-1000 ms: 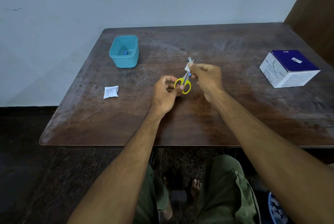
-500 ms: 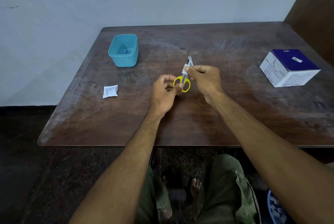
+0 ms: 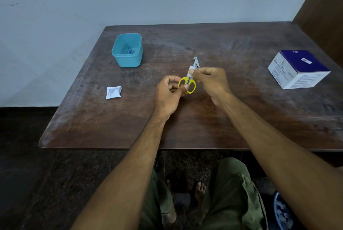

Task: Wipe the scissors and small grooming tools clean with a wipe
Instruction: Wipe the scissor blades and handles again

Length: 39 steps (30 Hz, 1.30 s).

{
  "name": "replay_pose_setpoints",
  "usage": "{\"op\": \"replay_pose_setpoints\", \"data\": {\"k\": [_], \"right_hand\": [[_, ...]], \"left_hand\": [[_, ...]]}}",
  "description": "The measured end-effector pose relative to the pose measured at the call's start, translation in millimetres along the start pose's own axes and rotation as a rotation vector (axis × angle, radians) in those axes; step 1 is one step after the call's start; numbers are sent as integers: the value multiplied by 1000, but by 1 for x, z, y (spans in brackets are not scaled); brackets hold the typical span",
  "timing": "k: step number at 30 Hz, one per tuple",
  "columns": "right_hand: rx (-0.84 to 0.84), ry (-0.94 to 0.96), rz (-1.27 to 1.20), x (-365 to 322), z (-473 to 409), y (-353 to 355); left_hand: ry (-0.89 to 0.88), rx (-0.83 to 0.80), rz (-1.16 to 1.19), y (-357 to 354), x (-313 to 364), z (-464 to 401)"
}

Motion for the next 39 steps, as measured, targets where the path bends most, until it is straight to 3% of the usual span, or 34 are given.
{"op": "replay_pose_setpoints", "data": {"k": [4, 11, 17, 23, 30, 39], "right_hand": [[-45, 7, 32, 4, 7, -4], [100, -46, -79, -10, -6, 10], [-23, -15, 15, 1, 4, -4], [86, -41, -81, -7, -6, 6], [-5, -11, -38, 2, 2, -8], [11, -5, -105, -14, -3, -7]], "left_hand": [[-4, -5, -5, 0, 1, 0], [-12, -23, -26, -3, 1, 1], [-20, -5, -43, -1, 0, 1], [-18, -18, -45, -2, 1, 1], [-57, -6, -81, 0, 4, 2], [-2, -63, 136, -4, 9, 6]]}}
Point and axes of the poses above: each hand's wrist, its own z-axis away from the middle knuckle, its own y-axis out of the back of the hand, x = y × z, the point moved 7 cm from there along -z, towards the middle knuckle, and after that the axes turned 2 degrees about -y, right-handed, at the moved point
